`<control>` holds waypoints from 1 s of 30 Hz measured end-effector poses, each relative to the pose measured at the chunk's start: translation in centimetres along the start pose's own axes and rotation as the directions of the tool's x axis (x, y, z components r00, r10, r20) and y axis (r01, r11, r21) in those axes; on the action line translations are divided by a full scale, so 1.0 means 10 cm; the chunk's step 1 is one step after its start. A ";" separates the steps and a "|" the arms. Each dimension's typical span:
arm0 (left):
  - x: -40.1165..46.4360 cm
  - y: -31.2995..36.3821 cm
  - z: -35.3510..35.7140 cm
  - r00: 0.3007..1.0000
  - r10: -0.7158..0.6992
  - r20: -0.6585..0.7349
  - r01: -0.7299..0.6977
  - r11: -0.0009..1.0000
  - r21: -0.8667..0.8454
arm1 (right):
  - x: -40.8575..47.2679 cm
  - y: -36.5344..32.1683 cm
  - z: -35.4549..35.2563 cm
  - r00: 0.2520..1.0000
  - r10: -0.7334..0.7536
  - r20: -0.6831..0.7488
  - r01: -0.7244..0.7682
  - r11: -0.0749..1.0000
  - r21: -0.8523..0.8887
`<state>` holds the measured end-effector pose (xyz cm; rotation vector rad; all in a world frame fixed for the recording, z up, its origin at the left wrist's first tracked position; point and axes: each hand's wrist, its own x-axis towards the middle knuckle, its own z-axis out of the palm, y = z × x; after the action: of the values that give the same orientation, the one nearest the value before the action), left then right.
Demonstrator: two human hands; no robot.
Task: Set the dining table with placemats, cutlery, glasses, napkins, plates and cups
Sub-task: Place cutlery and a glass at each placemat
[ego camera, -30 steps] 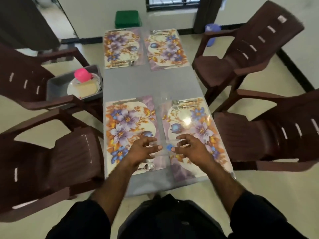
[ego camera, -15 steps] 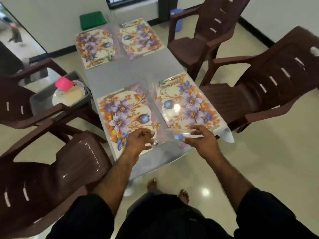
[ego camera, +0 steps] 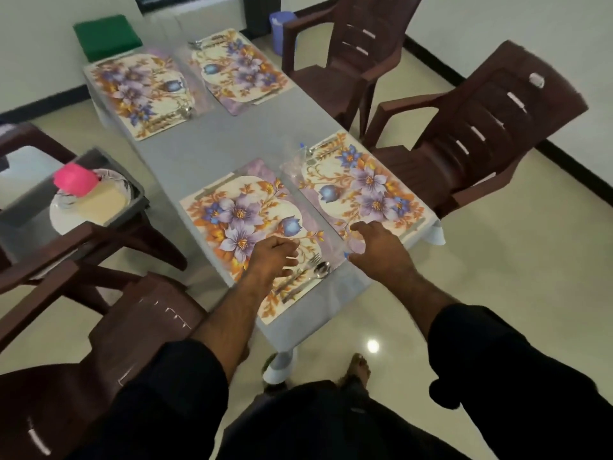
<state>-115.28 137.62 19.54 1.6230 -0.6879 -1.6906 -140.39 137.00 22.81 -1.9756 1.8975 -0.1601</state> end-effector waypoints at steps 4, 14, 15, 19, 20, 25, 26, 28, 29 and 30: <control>0.04 0.10 -0.19 1.000 -0.007 0.020 0.007 1.000 -0.005 | 0.02 -0.19 0.04 1.000 0.020 0.023 -0.018 0.997 -0.077; 0.10 0.18 -0.43 0.998 -0.039 0.058 0.038 0.999 0.019 | 0.11 -0.54 0.10 0.994 0.096 0.049 -0.089 0.989 -0.119; 0.11 0.20 -0.43 0.998 -0.033 0.061 0.032 0.999 0.028 | 0.12 -0.56 0.10 0.994 0.099 0.052 -0.092 0.989 -0.120; 0.09 0.20 -0.48 0.997 -0.032 0.070 0.030 0.999 0.032 | 0.14 -0.64 0.12 0.993 0.096 0.068 -0.086 0.986 -0.143; 0.08 0.19 -0.50 0.997 -0.036 0.073 0.034 0.999 0.030 | 0.14 -0.65 0.12 0.993 0.098 0.068 -0.087 0.985 -0.153; 0.08 0.14 -0.60 0.997 -0.048 0.064 0.048 0.999 0.004 | 0.09 -0.61 0.11 0.992 0.115 0.054 -0.103 0.978 -0.180; 0.08 0.15 -0.62 0.997 -0.050 0.054 0.050 0.999 0.005 | 0.08 -0.60 0.11 0.991 0.120 0.057 -0.108 0.978 -0.177; 0.07 0.15 -0.62 0.998 -0.050 0.046 0.050 0.999 0.005 | 0.07 -0.58 0.10 0.990 0.127 0.066 -0.115 0.979 -0.166; 0.06 0.14 -0.62 0.998 -0.049 0.047 0.048 0.999 0.004 | 0.07 -0.58 0.10 0.988 0.133 0.075 -0.120 0.980 -0.160; 0.04 0.14 -0.62 0.998 -0.047 0.048 0.047 0.999 0.004 | 0.07 -0.58 0.10 0.986 0.143 0.088 -0.128 0.979 -0.155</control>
<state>-108.99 136.95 19.84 1.6157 -0.6808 -1.7683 -134.56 136.50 23.86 -1.8999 2.0229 0.1195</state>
